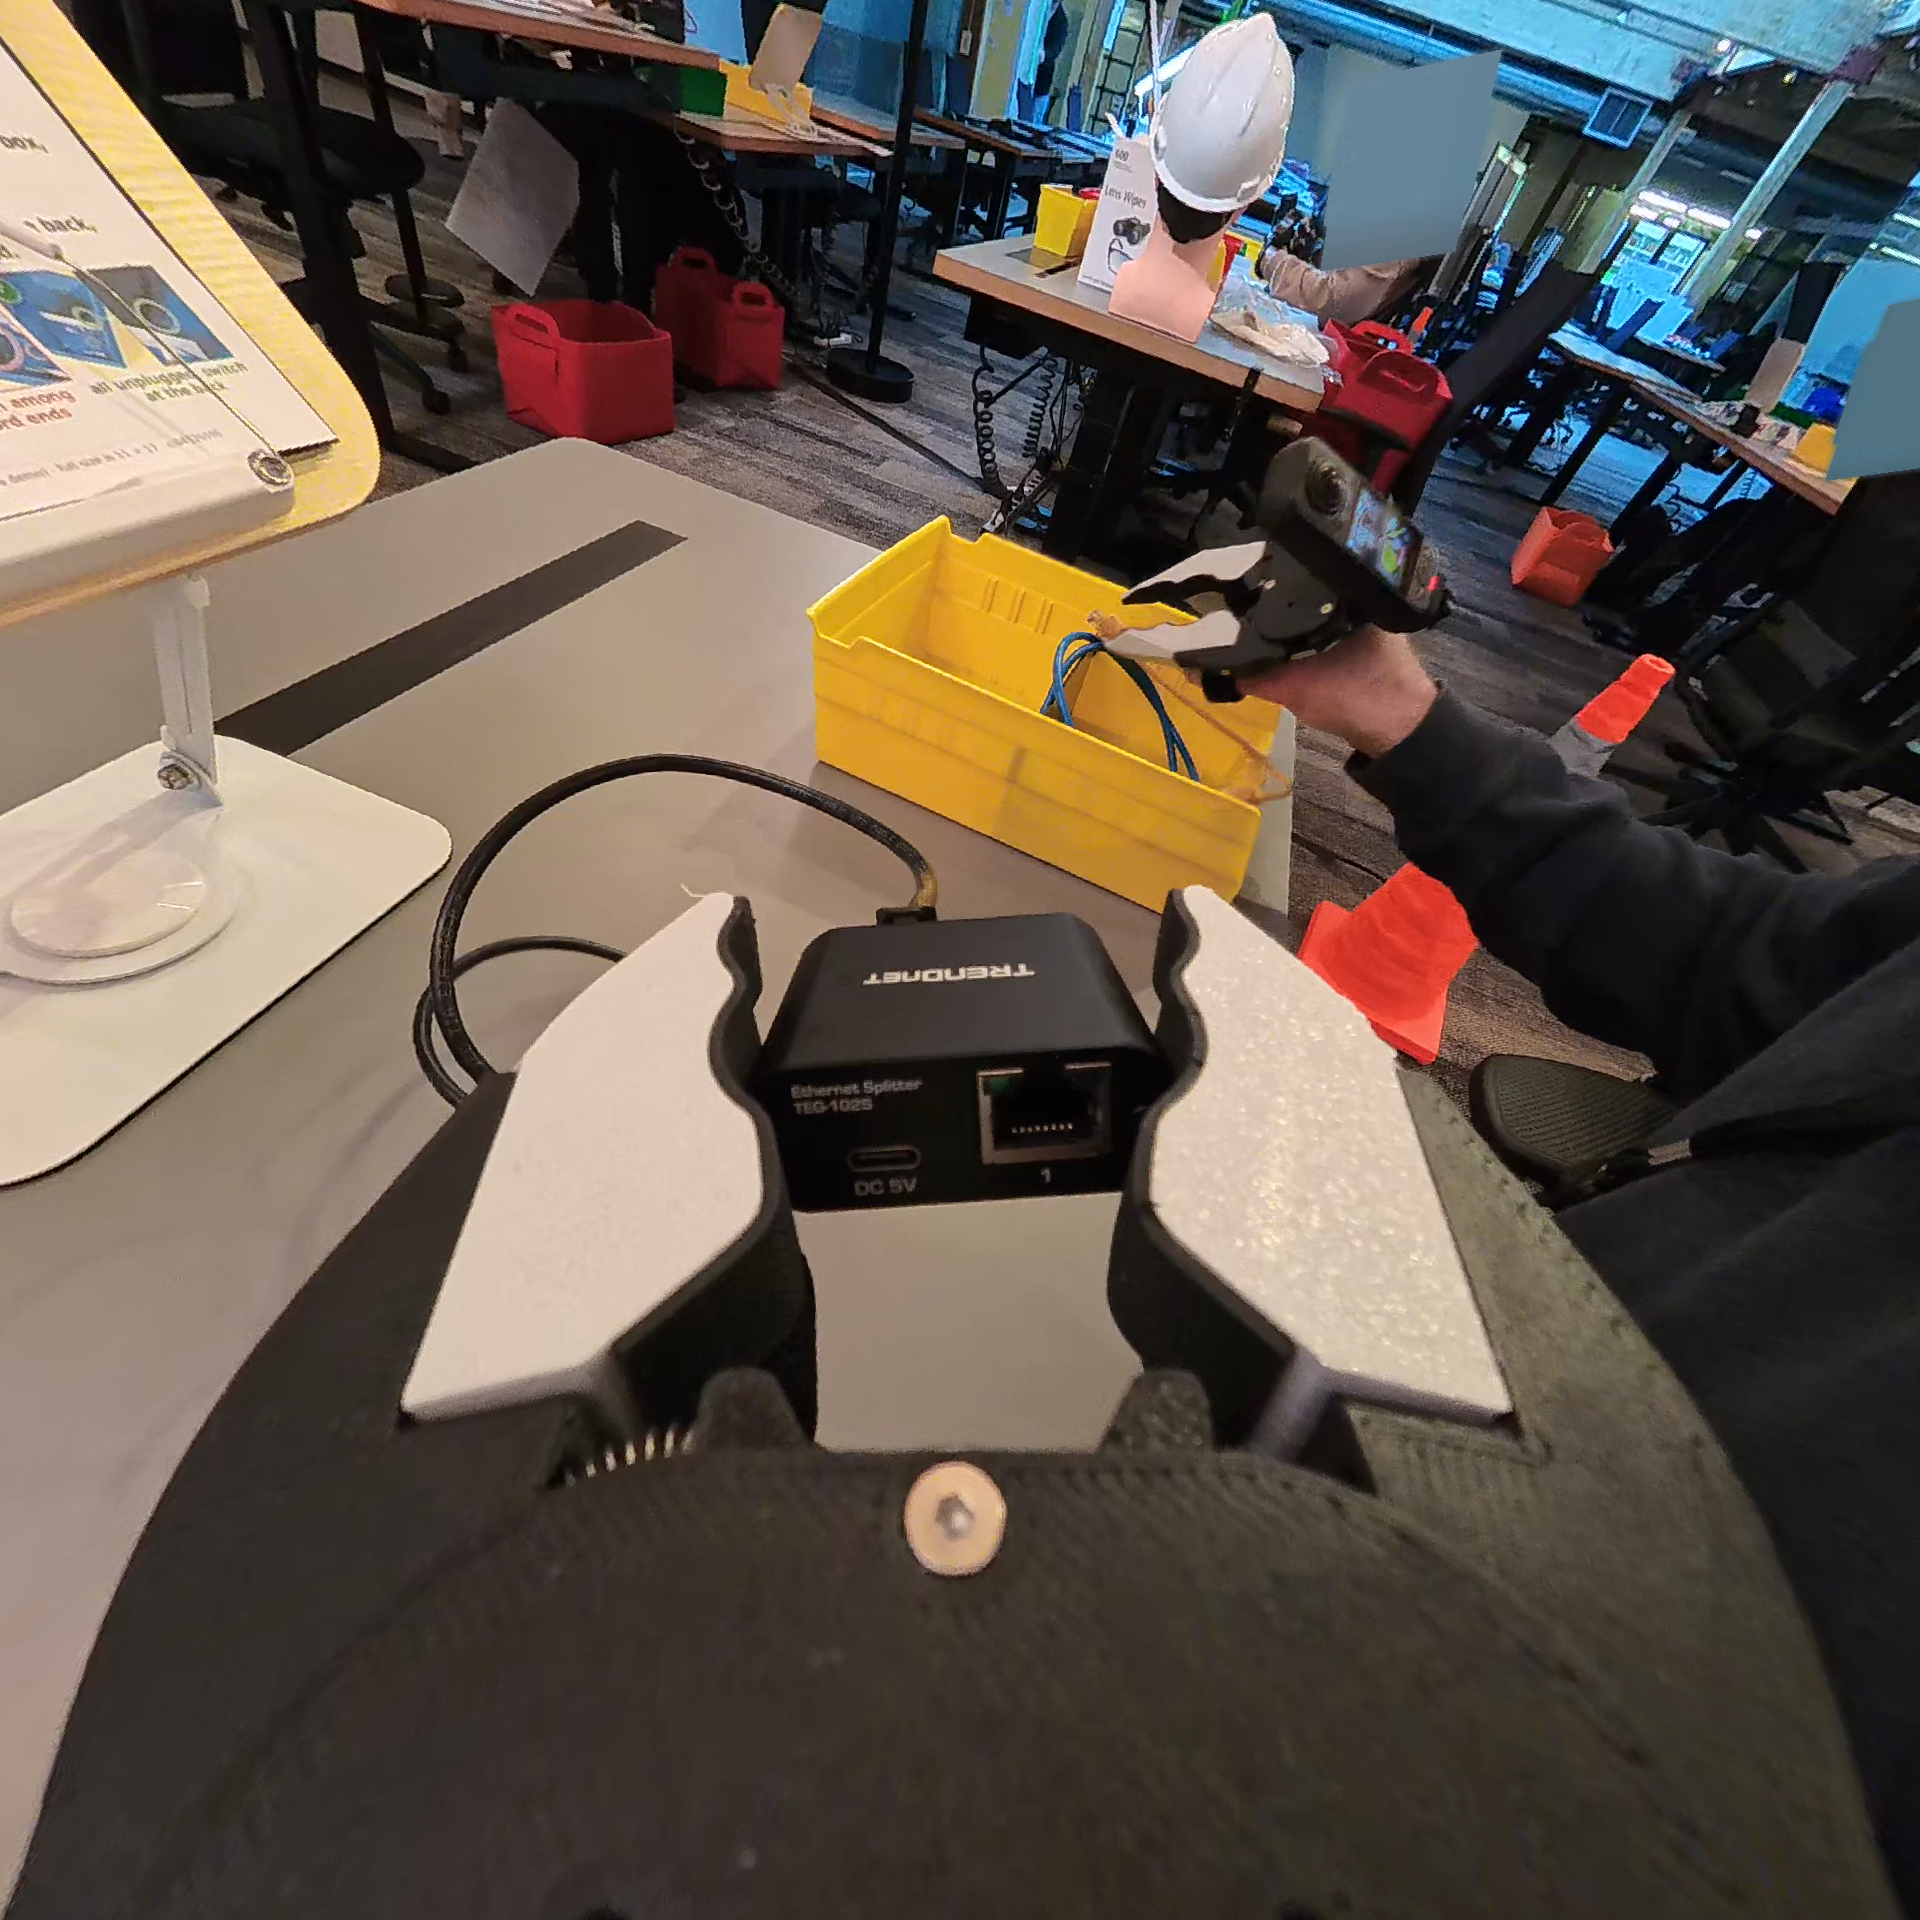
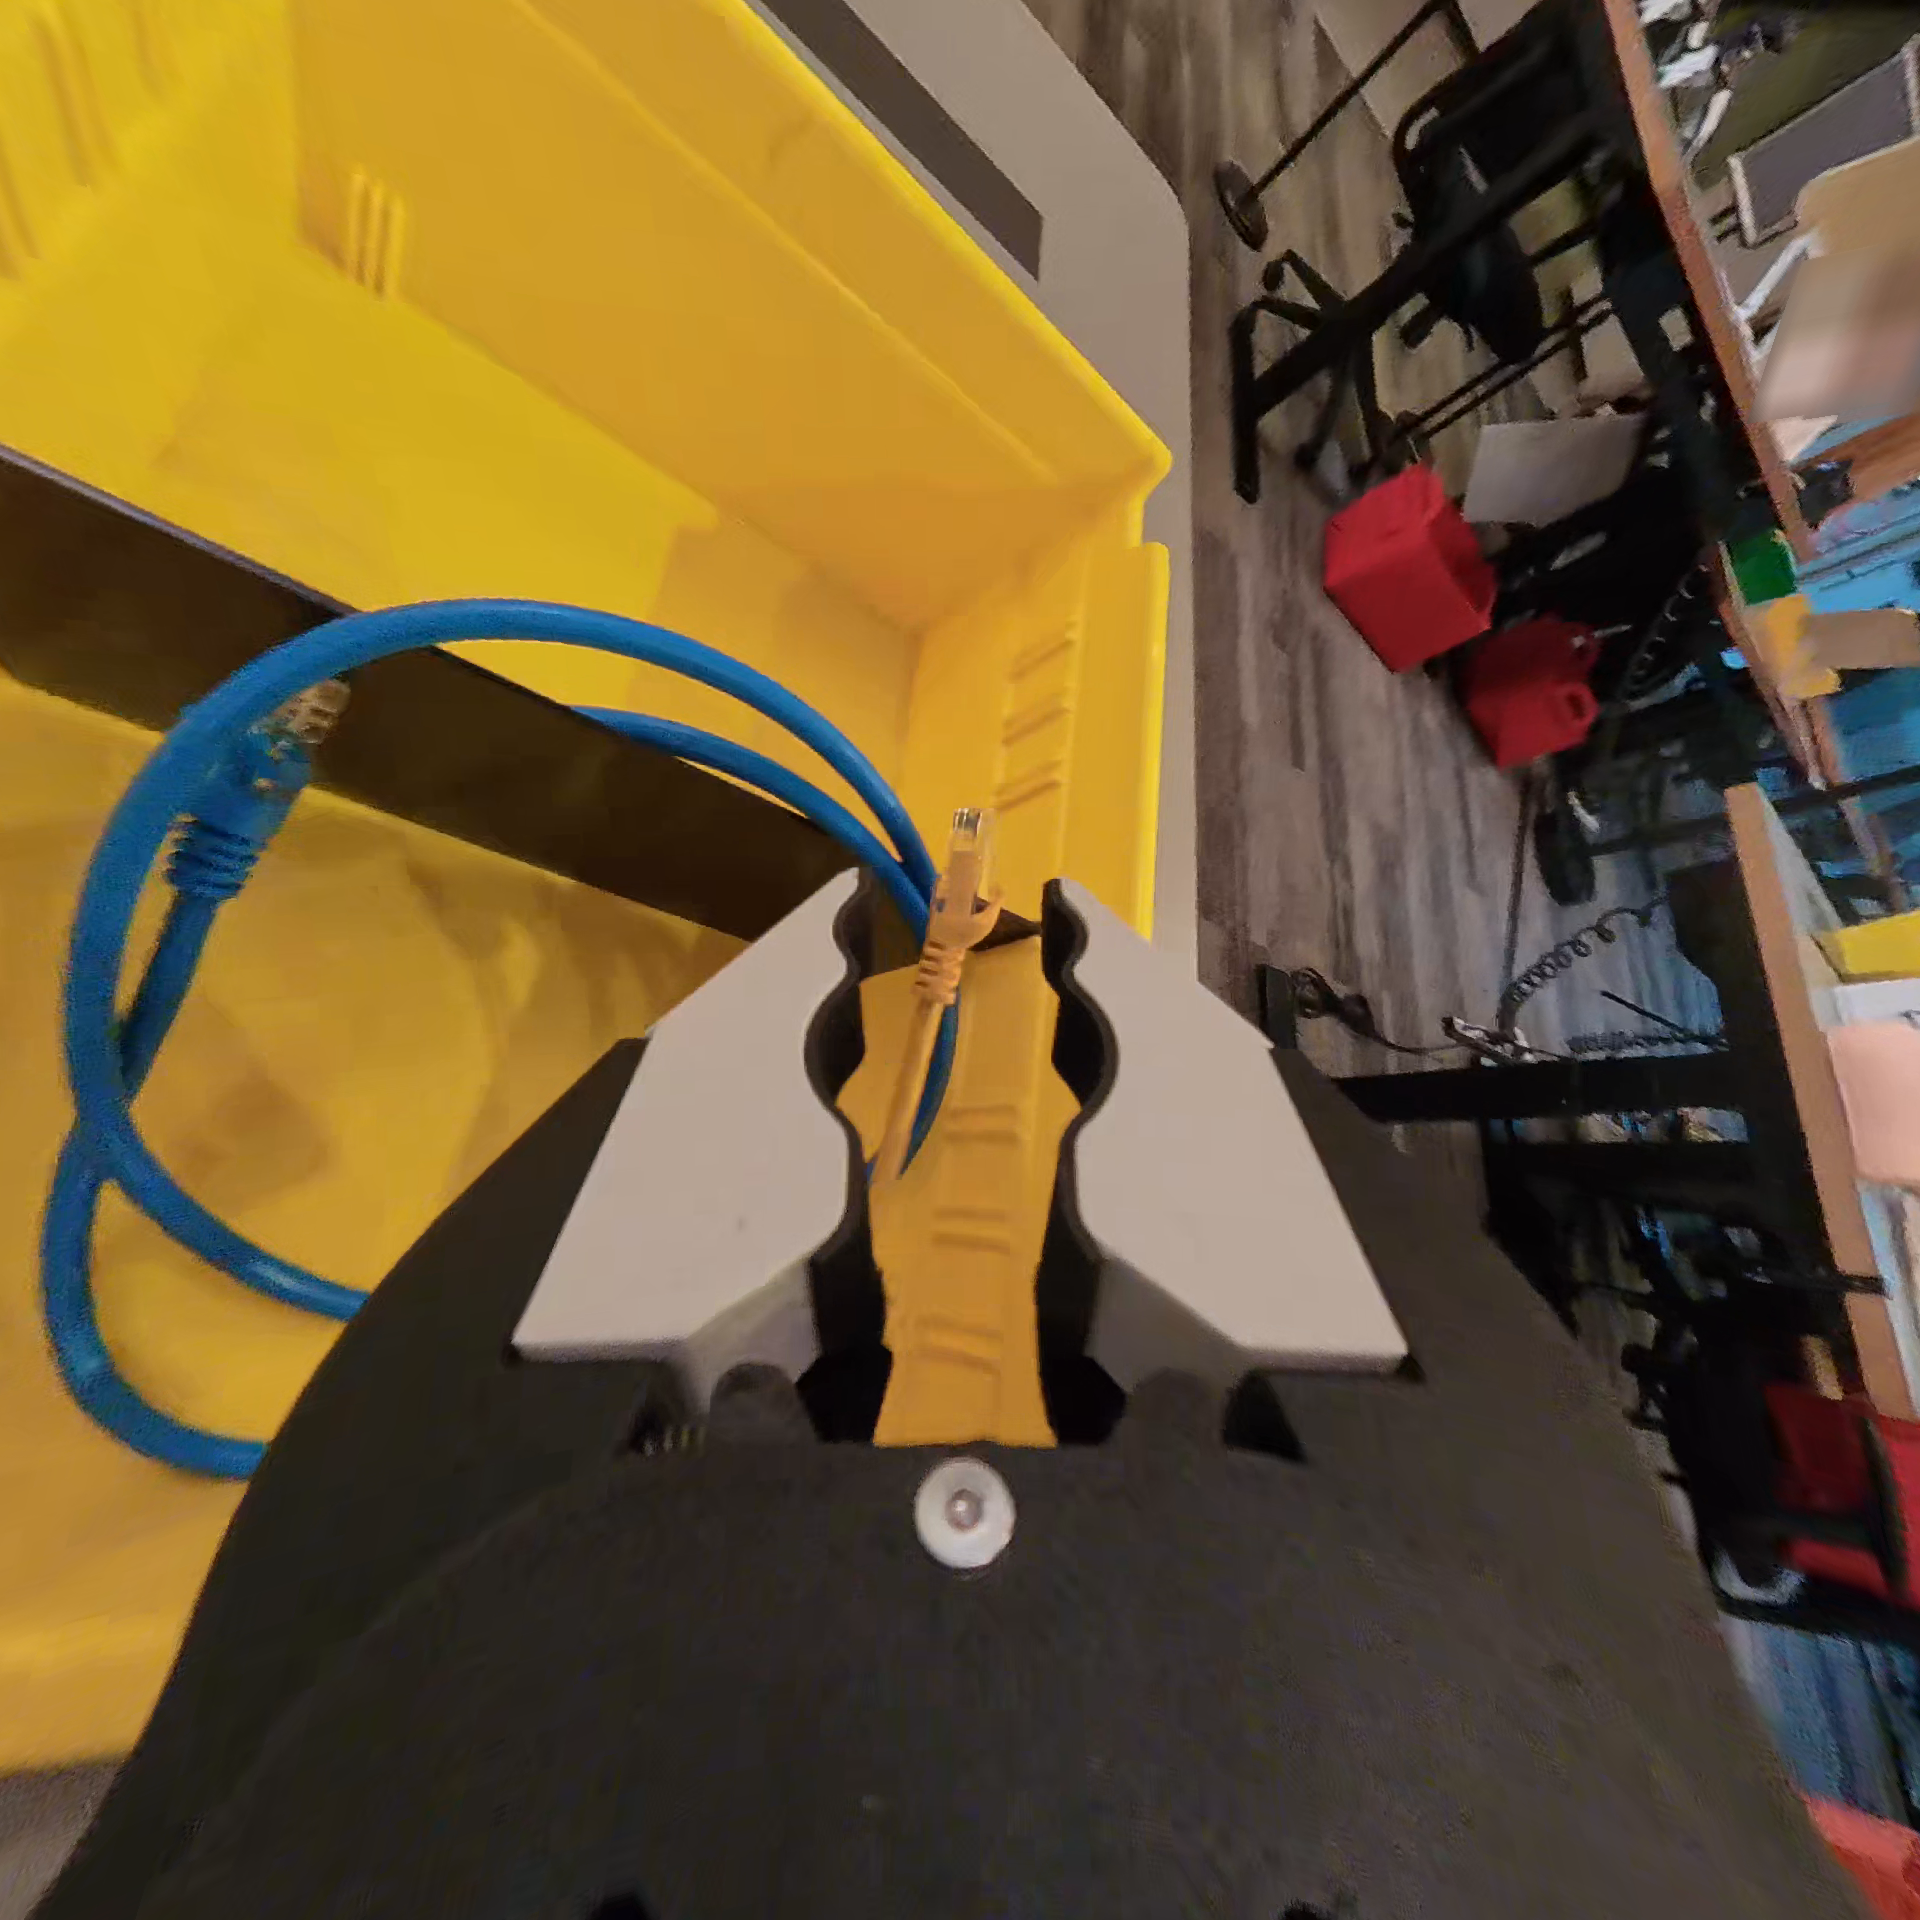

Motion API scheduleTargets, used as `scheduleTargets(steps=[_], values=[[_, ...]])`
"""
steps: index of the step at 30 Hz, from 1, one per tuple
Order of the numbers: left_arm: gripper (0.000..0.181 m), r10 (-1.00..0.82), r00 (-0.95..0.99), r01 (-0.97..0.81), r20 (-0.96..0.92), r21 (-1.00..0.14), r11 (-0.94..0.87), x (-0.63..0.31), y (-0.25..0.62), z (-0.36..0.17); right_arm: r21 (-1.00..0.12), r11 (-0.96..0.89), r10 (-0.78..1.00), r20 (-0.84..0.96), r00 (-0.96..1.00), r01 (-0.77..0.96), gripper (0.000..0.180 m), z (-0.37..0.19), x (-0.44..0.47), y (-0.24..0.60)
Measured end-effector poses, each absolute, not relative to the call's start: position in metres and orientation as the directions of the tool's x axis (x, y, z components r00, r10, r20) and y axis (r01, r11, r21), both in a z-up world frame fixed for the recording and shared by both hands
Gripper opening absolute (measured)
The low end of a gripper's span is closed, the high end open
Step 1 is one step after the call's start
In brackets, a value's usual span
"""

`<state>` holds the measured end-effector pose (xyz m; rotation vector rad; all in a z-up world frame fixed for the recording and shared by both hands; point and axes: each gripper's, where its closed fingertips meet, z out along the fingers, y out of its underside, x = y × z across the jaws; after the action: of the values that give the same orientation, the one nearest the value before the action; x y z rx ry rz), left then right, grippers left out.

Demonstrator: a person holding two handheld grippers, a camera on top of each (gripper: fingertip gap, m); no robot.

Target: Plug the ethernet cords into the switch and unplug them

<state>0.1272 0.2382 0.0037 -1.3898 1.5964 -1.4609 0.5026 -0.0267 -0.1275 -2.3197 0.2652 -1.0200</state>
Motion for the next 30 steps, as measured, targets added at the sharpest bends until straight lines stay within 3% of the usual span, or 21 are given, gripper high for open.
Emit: scheduleTargets(steps=[1,2,3,9,17,19,22,26,30], values=[[0.073,-0.925,-0.304,-0.311,0.228,-0.942,-0.13,0.127,0.238,0.004,-0.595,-0.803,-0.392,0.587,0.709,0.048,0.029,-0.127,0.5,-0.025],[0.073,-0.925,-0.305,-0.309,0.226,-0.942,-0.128,0.126,0.238,0.005,-0.6,-0.798,-0.385,0.571,0.725,0.049,0.008,-0.126,0.498,-0.024],[0.073,-0.925,-0.307,-0.308,0.224,-0.943,-0.127,0.126,0.238,0.006,-0.606,-0.794,-0.386,0.572,0.723,0.055,0.0,-0.123,0.5,-0.023],[0.073,-0.926,-0.308,-0.306,0.218,-0.944,-0.12,0.125,0.237,0.007,-0.622,-0.781,-0.361,0.531,0.766,0.063,0.0,-0.121,0.507,-0.014],[0.073,-0.926,-0.306,-0.312,0.221,-0.942,-0.121,0.127,0.238,0.004,-0.773,-0.623,-0.381,0.436,0.815,0.122,0.0,-0.059,0.496,0.002],[0.073,-0.925,-0.307,-0.314,0.223,-0.941,-0.123,0.126,0.238,0.003,-0.722,-0.669,-0.28,0.467,0.839,0.178,0.022,-0.058,0.479,-0.004],[0.073,-0.925,-0.308,-0.315,0.224,-0.941,-0.123,0.126,0.239,0.003,-0.617,-0.744,0.019,0.363,0.931,0.256,0.044,-0.086,0.417,-0.022],[0.073,-0.923,-0.308,-0.317,0.23,-0.94,-0.128,0.127,0.24,0.001,-0.497,-0.77,0.255,0.335,0.907,0.401,0.049,-0.129,0.355,-0.049],[0.073,-0.921,-0.314,-0.324,0.231,-0.938,-0.125,0.128,0.236,-0.002,-0.407,-0.781,0.342,0.357,0.869,0.474,0.043,-0.167,0.338,-0.053]])
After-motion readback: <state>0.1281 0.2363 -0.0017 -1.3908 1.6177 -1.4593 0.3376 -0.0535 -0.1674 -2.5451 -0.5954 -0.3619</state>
